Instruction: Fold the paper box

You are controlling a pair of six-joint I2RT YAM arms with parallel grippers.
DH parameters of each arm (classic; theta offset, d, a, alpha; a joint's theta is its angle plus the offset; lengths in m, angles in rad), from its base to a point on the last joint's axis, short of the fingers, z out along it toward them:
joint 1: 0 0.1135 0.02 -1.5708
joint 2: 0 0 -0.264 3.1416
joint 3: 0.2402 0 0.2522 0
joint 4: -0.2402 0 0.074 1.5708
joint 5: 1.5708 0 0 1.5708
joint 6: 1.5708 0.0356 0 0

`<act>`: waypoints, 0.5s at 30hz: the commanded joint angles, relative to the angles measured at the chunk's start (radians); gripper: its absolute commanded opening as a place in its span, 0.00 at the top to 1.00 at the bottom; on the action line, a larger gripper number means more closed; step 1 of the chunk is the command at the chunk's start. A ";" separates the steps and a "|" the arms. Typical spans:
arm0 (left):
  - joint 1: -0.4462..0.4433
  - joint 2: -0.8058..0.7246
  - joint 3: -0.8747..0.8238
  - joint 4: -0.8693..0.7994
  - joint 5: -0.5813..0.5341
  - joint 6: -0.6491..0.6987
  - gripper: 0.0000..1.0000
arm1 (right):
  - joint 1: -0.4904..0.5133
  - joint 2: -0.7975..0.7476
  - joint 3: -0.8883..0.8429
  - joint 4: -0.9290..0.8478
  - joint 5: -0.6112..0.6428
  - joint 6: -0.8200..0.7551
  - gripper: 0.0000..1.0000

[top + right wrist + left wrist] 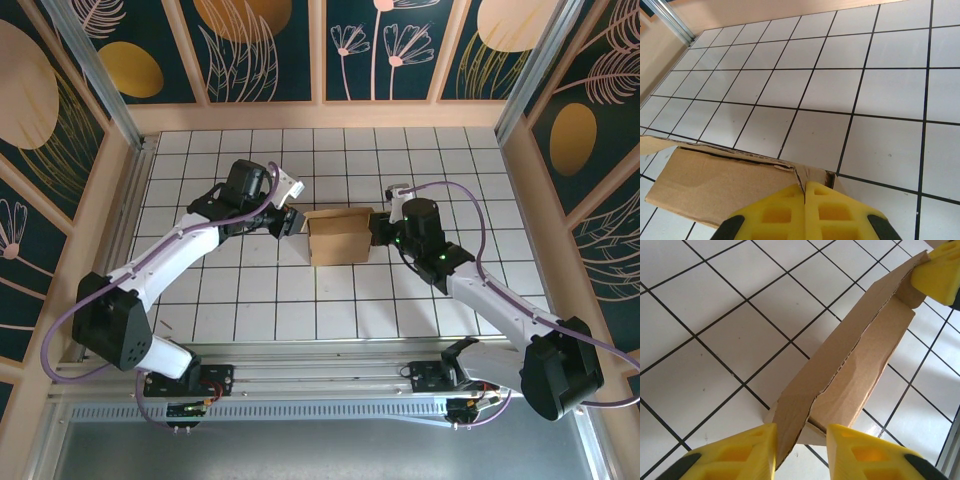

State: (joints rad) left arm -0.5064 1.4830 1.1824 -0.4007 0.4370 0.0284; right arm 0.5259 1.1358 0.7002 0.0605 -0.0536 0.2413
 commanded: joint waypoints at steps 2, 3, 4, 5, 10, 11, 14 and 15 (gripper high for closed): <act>-0.003 0.025 0.026 0.002 0.020 0.019 0.76 | 0.016 0.014 0.012 -0.073 -0.023 -0.012 1.00; -0.003 0.023 0.024 0.007 0.021 0.015 0.78 | 0.016 0.014 0.012 -0.073 -0.023 -0.011 1.00; -0.003 0.022 0.023 0.009 0.023 0.011 0.79 | 0.016 0.014 0.012 -0.073 -0.022 -0.011 1.00; -0.003 0.019 0.023 0.014 0.023 0.001 0.81 | 0.016 0.015 0.011 -0.072 -0.022 -0.011 1.00; -0.004 0.033 0.045 0.067 0.060 -0.142 0.93 | 0.016 0.015 0.005 -0.067 -0.008 -0.008 1.00; -0.004 0.037 0.052 0.077 0.061 -0.182 0.98 | 0.029 0.016 0.005 -0.067 -0.006 -0.010 1.00; -0.012 0.044 0.068 0.099 0.071 -0.273 1.00 | 0.041 0.019 0.007 -0.075 0.001 -0.011 1.00; -0.015 0.049 0.072 0.103 0.075 -0.303 1.00 | 0.044 0.019 0.008 -0.078 0.004 -0.014 1.00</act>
State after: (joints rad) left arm -0.5060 1.5185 1.2087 -0.3717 0.4595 -0.1421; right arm 0.5392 1.1358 0.7002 0.0601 -0.0322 0.2417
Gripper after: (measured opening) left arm 0.047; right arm 0.054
